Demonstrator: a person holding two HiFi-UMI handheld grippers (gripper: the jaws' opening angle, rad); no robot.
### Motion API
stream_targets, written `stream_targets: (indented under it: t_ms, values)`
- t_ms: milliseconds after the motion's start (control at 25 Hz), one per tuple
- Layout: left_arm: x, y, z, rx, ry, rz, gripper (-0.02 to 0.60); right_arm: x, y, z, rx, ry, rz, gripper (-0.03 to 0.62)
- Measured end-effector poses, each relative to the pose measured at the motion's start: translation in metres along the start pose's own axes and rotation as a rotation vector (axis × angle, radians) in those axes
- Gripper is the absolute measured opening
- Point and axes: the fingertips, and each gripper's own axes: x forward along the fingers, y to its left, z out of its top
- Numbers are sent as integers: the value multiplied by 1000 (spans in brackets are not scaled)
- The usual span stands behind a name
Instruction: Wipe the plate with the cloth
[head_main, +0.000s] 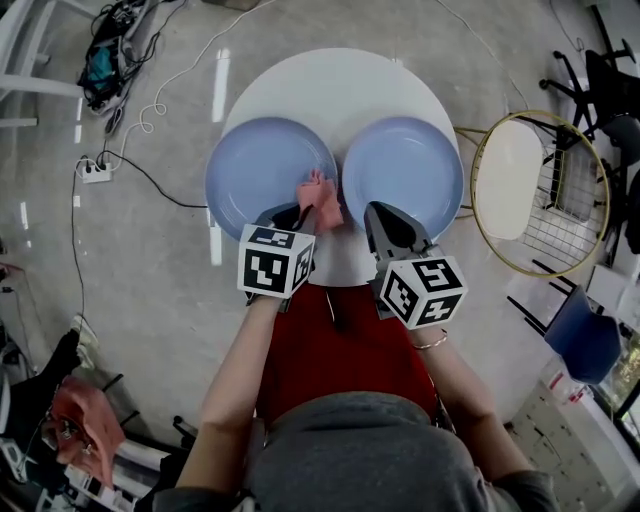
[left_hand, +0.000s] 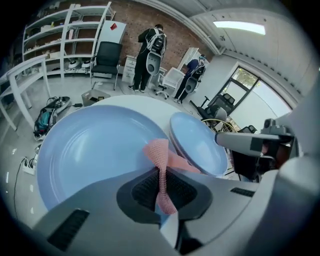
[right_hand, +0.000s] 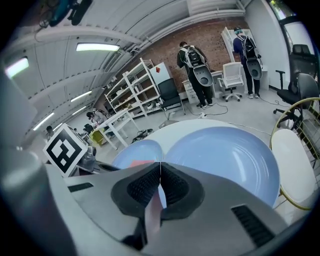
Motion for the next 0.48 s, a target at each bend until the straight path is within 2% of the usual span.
stream_targets:
  t_ms: [160, 480]
  values:
    - [-2, 17, -19, -15, 32, 45, 34, 11, 11, -3, -34, 27, 30, 29]
    - [-13, 38, -32, 16, 58, 91, 34, 26, 37, -9, -85, 77, 80, 29]
